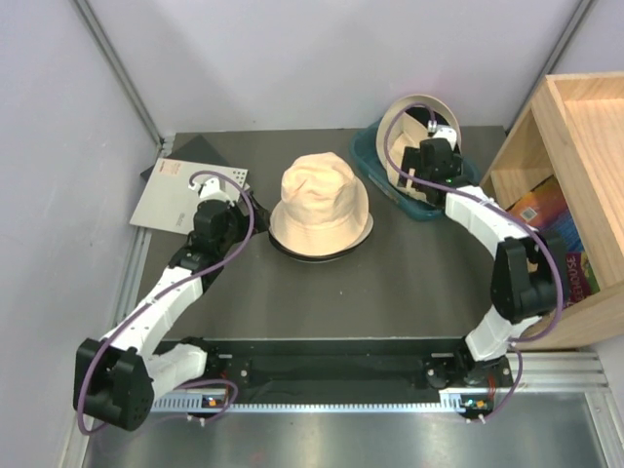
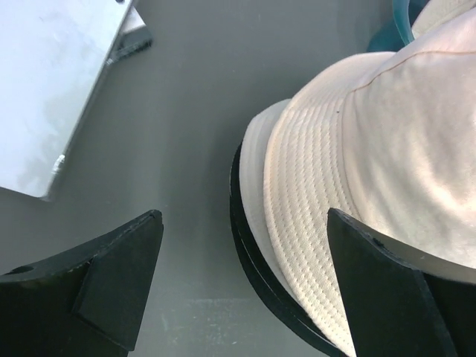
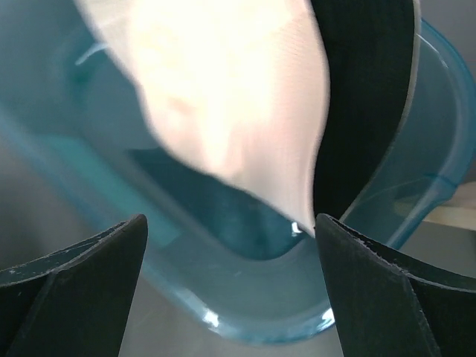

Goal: Stack the hats

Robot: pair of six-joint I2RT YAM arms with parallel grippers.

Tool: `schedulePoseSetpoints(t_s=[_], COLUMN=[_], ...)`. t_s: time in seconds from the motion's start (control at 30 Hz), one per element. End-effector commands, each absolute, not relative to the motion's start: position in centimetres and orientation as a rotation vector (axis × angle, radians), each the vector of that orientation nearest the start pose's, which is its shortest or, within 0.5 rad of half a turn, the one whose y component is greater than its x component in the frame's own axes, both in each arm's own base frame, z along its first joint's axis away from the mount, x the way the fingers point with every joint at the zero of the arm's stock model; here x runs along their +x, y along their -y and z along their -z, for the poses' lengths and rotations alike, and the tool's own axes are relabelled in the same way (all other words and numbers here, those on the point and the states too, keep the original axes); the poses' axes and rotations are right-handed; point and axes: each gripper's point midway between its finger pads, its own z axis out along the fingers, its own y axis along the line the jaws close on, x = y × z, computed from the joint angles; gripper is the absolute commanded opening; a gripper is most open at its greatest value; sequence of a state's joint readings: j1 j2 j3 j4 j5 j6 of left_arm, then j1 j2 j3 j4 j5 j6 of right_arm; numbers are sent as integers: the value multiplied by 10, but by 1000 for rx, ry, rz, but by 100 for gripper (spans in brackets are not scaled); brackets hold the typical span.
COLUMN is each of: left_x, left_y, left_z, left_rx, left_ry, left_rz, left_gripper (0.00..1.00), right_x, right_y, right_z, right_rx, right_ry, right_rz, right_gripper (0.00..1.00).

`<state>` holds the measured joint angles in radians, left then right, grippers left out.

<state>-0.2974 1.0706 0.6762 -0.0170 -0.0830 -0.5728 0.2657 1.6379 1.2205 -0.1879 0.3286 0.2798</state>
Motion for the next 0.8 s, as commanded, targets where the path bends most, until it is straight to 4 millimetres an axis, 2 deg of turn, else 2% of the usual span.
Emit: schedulePoseSetpoints(t_s=[0.0, 0.03, 0.1, 0.13, 0.2, 0.3, 0.33, 0.37, 0.43, 0.5, 0.53, 0.57, 0.6, 0.63, 0.67, 0.7, 0.77], left_x=[340, 340, 340, 340, 341, 343, 343, 344, 344, 344, 344, 344, 342, 342, 341, 341, 342], left_y=[98, 95, 94, 94, 95, 98, 98, 97, 95, 93, 92, 91, 90, 90, 90, 90, 92], left_z=[-199, -200, -201, -201, -202, -204, -205, -208, -211, -219, -221, -225, -231, -237, -244, -247, -258], left_rx=[-298, -302, -299, -299, -296, -285, -282, -285, -285, -280, -279, -278, -267, -262, -256, -242, -220], left_ry=[-1957, -1954, -1950, -1950, -1948, -1953, -1951, -1946, -1944, -1925, -1921, -1909, -1890, -1871, -1850, -1841, -1803], left_rz=[375, 360, 353, 353, 358, 368, 367, 362, 349, 338, 334, 333, 333, 339, 345, 342, 356], left_gripper=[96, 96, 97, 97, 98, 99, 99, 99, 99, 99, 99, 99, 99, 99, 99, 99, 99], right_x=[485, 488, 496, 500, 506, 517, 520, 525, 530, 534, 535, 536, 536, 534, 531, 527, 517], right_y=[-39, -38, -31, -30, -26, -20, -23, -24, -33, -40, -43, -45, -46, -50, -52, -54, -65], right_z=[-168, -159, -159, -149, -147, -129, -114, -113, -102, -107, -115, -124, -133, -158, -170, -206, -237], right_rx=[310, 315, 331, 335, 345, 340, 313, 300, 240, 200, 182, 179, 173, 159, 153, 146, 102], right_ry=[-2076, -2091, -2085, -2103, -2103, -2120, -2154, -2159, -2193, -2188, -2178, -2167, -2149, -2106, -2083, -2008, -1942], right_rz=[128, 129, 134, 144, 151, 164, 159, 143, 97, 59, 37, 29, 15, -16, -32, -59, -132], right_gripper=[93, 93, 93, 93, 93, 90, 86, 79, 55, 31, 6, 0, 0, 0, 0, 0, 0])
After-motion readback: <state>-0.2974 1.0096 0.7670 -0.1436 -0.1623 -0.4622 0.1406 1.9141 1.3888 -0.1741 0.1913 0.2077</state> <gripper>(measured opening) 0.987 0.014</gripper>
